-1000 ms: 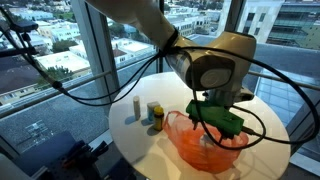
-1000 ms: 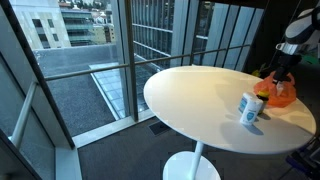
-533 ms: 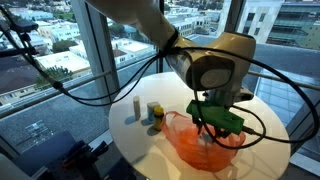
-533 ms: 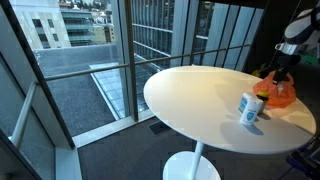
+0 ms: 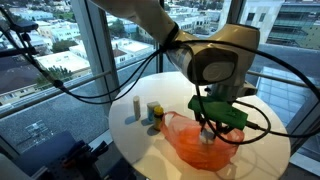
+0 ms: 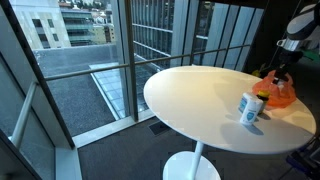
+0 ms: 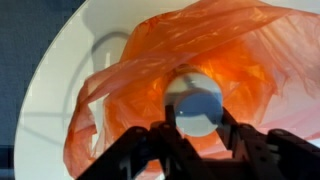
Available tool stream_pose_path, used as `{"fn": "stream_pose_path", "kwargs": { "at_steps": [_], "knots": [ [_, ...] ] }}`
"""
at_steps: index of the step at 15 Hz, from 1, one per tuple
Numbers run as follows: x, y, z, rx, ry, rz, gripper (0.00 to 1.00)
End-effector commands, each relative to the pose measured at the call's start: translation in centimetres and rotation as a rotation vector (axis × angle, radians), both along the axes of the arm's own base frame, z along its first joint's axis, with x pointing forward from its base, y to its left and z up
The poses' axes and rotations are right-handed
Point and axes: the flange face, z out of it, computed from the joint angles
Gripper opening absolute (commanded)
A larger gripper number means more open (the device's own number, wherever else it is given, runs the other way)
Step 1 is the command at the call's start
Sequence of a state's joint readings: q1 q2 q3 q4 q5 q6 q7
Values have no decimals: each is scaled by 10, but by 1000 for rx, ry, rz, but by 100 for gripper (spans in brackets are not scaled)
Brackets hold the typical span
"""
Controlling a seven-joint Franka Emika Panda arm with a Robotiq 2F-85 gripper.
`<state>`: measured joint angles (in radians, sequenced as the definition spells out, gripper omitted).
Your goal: Take the white pill bottle out of the plastic bag and put it on the table
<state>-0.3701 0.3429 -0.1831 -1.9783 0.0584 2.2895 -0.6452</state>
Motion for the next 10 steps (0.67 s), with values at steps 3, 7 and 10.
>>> {"fn": "stream_pose_path", "kwargs": {
  "at_steps": [3, 7, 10],
  "knots": [
    [1, 14, 45, 6, 17, -6, 19],
    [11, 34, 82, -18, 31, -22, 19],
    [25, 54, 110, -26, 19, -27, 19]
  ]
}}
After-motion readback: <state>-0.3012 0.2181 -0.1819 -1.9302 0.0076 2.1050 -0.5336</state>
